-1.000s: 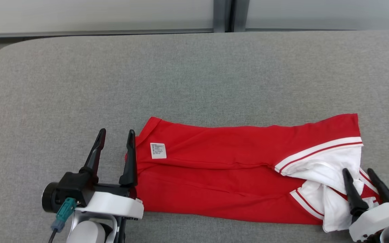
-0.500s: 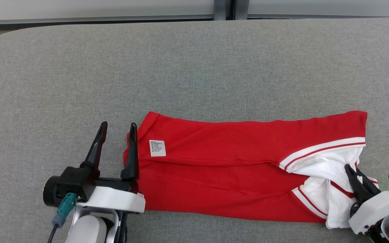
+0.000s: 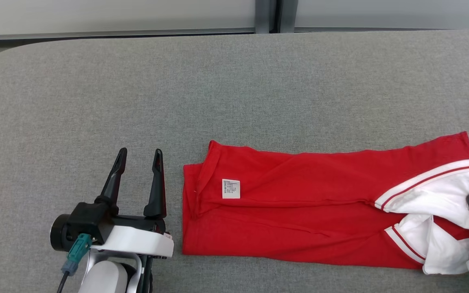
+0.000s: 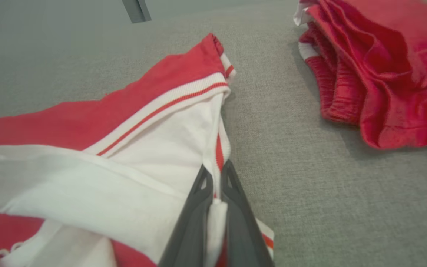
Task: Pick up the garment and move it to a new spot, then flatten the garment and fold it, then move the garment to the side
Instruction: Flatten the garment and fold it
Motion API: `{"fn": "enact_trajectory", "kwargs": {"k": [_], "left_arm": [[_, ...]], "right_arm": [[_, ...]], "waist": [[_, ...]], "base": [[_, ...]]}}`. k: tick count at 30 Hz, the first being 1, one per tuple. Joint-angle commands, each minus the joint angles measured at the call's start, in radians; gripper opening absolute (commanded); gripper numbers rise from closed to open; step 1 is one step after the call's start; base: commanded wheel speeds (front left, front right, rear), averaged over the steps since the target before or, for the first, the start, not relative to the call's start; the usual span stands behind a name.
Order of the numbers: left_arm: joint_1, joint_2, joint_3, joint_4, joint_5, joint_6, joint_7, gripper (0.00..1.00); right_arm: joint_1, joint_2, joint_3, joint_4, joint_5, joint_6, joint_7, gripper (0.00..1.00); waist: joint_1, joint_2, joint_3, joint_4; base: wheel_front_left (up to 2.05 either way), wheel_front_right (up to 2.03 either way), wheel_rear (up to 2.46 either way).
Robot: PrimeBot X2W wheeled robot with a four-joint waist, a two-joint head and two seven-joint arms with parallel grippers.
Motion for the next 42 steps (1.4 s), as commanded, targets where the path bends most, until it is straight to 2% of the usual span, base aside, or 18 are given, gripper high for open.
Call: {"fn": "enact_trajectory", "kwargs": {"k": [1,5,12,15,18,21,26,30,35,36,37,38,42], "left_arm": [[0.003,0.003,0.007,0.003,0.010,-0.007,-0.004,1.00],[0.016,0.002,0.011,0.006,0.012,-0.011,-0.004,1.00],[0.022,-0.001,0.010,0.007,0.013,-0.019,-0.004,1.00],[0.014,-0.001,0.007,0.009,0.011,-0.021,-0.004,1.00],[0.004,-0.002,0.001,0.012,0.005,-0.024,-0.004,1.00],[-0.003,-0.002,-0.007,0.015,-0.002,-0.029,-0.004,1.00],[-0.019,-0.003,-0.022,0.017,-0.018,-0.023,-0.004,1.00],[-0.033,-0.003,-0.047,0.017,-0.037,-0.014,-0.004,1.00],[-0.052,-0.003,-0.068,0.020,-0.051,-0.002,-0.004,1.00],[-0.051,-0.003,-0.071,0.022,-0.053,0.000,-0.004,1.00],[-0.053,-0.003,-0.074,0.024,-0.055,0.003,-0.004,1.00],[-0.056,-0.003,-0.076,0.026,-0.057,0.005,-0.004,1.00],[-0.064,-0.003,-0.076,0.033,-0.048,0.011,-0.004,1.00]], "right_arm": [[0.003,-0.005,-0.009,-0.023,0.004,-0.002,-0.003,0.00],[0.013,0.011,-0.021,-0.129,-0.024,-0.002,0.034,0.00],[0.044,0.106,-0.019,-0.458,-0.117,-0.002,0.199,0.00],[0.019,0.166,0.039,-0.562,-0.139,-0.001,0.257,0.00],[-0.017,0.226,0.133,-0.609,-0.151,-0.001,0.295,0.00],[-0.068,0.283,0.238,-0.597,-0.153,-0.001,0.306,0.00],[-0.157,0.357,0.398,-0.486,-0.153,-0.001,0.290,0.00],[-0.213,0.403,0.468,-0.362,-0.136,-0.001,0.247,0.00],[-0.279,0.426,0.527,-0.220,-0.116,-0.001,0.195,0.00],[-0.290,0.427,0.540,-0.192,-0.111,-0.001,0.189,0.10],[-0.302,0.429,0.554,-0.174,-0.103,-0.001,0.176,0.41],[-0.318,0.431,0.570,-0.161,-0.100,-0.001,0.162,1.00],[-0.357,0.433,0.611,-0.145,-0.066,-0.001,0.076,1.00]], "waist": [[0.0000,0.0000,-0.009,-0.005],[0.0000,0.0000,-0.033,-0.016],[0.0000,0.0000,-0.062,-0.031],[0.0000,0.0000,-0.063,-0.029],[0.0000,0.0000,-0.061,-0.018],[0.0000,0.0000,-0.053,0.001],[0.0000,0.0000,-0.034,0.032],[0.0000,0.0000,-0.017,0.063],[0.0000,0.0000,0.005,0.085],[0.0000,0.0000,0.008,0.087],[0.0000,0.0000,0.010,0.088],[0.0000,0.0000,0.013,0.090],[0.0000,0.0000,0.016,0.086]], "base": [[0.00,0.00,0.00],[0.00,0.00,0.00],[0.00,0.00,0.00],[0.00,0.00,0.00],[0.00,0.00,0.00],[0.00,0.00,0.00],[0.00,0.00,0.00],[0.00,0.00,0.00],[0.00,0.00,0.00],[0.00,0.00,0.00],[0.00,0.00,0.00],[0.00,0.00,0.00],[0.00,0.00,0.00]]}}
